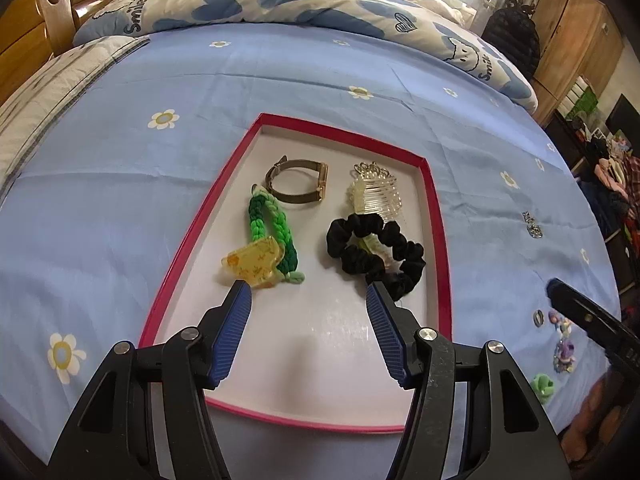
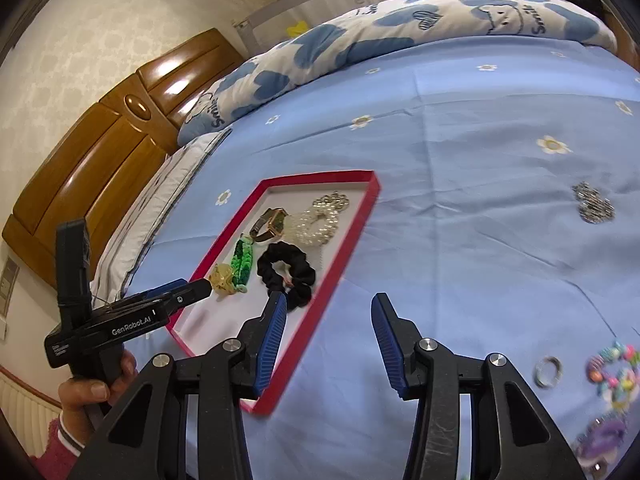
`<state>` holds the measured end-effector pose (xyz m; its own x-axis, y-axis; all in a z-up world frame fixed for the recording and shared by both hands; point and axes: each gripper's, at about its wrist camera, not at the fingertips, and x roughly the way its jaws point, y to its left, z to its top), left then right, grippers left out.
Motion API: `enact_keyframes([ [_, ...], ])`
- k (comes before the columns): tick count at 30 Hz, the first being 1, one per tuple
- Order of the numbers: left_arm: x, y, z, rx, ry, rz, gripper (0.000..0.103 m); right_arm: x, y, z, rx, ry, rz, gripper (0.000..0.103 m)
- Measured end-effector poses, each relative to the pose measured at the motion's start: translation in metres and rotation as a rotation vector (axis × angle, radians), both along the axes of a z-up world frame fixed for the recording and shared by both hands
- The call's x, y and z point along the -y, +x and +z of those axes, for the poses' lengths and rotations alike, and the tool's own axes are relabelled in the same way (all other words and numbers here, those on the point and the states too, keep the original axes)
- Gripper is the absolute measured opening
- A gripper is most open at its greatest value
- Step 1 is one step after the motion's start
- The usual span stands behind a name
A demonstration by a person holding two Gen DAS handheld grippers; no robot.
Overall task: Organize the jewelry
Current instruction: 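Open both tools over the tray and withdraw them toward the remaining items, then grasp the green bow hair tie with the left tool while the right tool grasps purple hair ties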
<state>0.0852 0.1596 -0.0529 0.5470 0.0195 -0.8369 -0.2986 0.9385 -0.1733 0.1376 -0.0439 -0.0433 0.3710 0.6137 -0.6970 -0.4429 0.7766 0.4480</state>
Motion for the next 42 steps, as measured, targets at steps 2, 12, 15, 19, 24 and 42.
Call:
enact_keyframes([
  [2,0.001,-0.003,0.002,0.002,-0.001,0.001,0.059,0.012,-0.006,0.003,0.007,0.001,-0.013,0.048],
  [12,0.03,-0.022,0.024,0.049,-0.01,-0.047,0.06,0.085,-0.036,0.001,-0.001,-0.011,-0.133,0.051],
  [15,0.049,-0.026,0.03,0.058,-0.014,-0.085,0.063,0.114,-0.044,0.0,-0.007,-0.014,-0.194,0.051],
  [19,0.079,-0.028,0.031,0.054,-0.029,-0.15,0.066,0.15,-0.057,0.001,-0.005,-0.028,-0.273,0.051],
  [24,0.117,-0.027,0.024,0.028,-0.043,-0.229,0.066,0.185,-0.07,-0.001,-0.007,-0.052,-0.349,0.053],
  [42,0.226,-0.021,0.005,-0.047,-0.068,-0.474,0.066,0.227,-0.084,-0.03,-0.046,-0.061,-0.42,0.053],
])
